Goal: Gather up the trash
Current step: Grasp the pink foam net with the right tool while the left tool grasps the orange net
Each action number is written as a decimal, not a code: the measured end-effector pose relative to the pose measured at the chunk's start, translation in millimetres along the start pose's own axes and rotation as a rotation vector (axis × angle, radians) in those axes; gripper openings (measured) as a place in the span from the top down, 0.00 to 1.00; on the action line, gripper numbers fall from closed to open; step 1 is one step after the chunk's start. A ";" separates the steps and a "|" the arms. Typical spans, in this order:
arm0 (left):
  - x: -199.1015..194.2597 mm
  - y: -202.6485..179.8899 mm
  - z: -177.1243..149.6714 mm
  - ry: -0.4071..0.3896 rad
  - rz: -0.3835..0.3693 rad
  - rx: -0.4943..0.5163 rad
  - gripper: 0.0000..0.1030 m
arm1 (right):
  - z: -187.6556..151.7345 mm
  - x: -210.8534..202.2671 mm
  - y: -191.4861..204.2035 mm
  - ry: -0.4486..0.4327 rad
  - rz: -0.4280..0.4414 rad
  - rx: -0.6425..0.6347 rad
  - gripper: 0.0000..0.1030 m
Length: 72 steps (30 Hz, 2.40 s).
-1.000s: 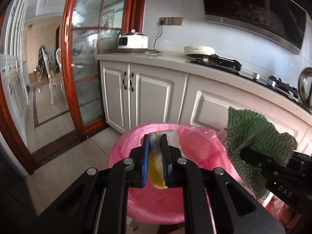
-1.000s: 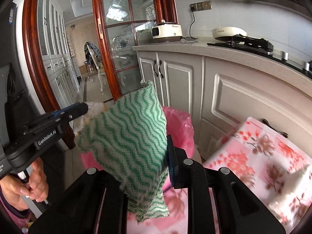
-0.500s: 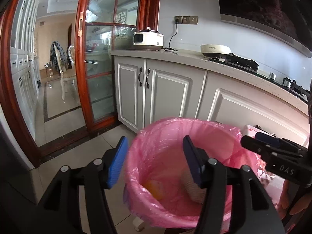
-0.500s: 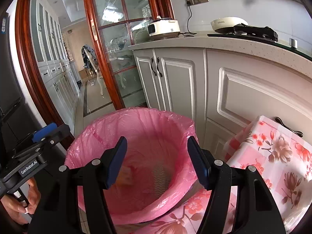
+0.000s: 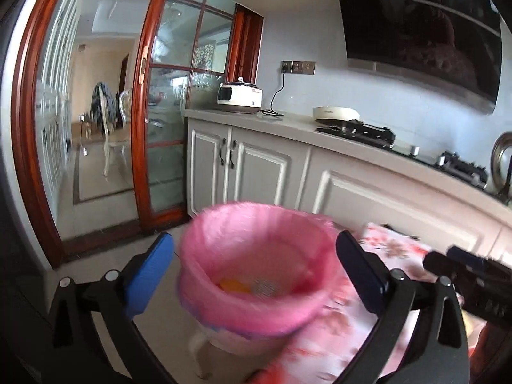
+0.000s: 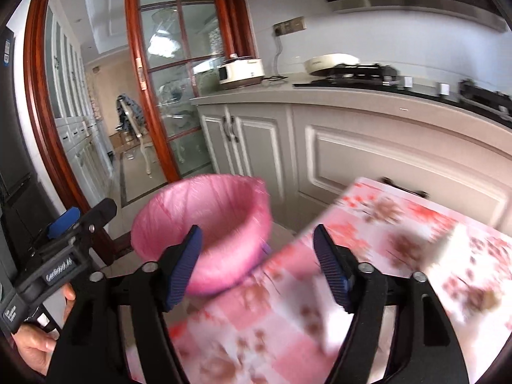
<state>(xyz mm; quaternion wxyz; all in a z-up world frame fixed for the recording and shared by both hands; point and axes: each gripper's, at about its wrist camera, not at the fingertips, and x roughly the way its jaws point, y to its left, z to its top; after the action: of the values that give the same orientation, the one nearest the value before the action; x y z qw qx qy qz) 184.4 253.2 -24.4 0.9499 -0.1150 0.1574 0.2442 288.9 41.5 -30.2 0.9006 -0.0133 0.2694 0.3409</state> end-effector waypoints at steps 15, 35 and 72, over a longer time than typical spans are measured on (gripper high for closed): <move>-66.0 -126.0 -90.9 0.125 -0.204 0.203 0.05 | -116.3 -145.2 -89.3 -0.035 -0.292 0.075 0.24; -85.7 -163.9 -128.8 0.168 -0.280 0.259 0.05 | -177.1 -182.7 -175.5 0.007 -0.538 0.274 0.24; -75.5 -243.0 -173.4 0.249 -0.512 0.413 0.82 | -169.9 -185.1 -186.3 -0.008 -0.510 0.241 0.66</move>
<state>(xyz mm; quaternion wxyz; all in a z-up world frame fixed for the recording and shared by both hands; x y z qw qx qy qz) 201.1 -37.9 -123.4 0.9571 0.0151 0.2840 -0.0547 208.6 -249.0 -113.6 0.9534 0.0278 0.2924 0.0690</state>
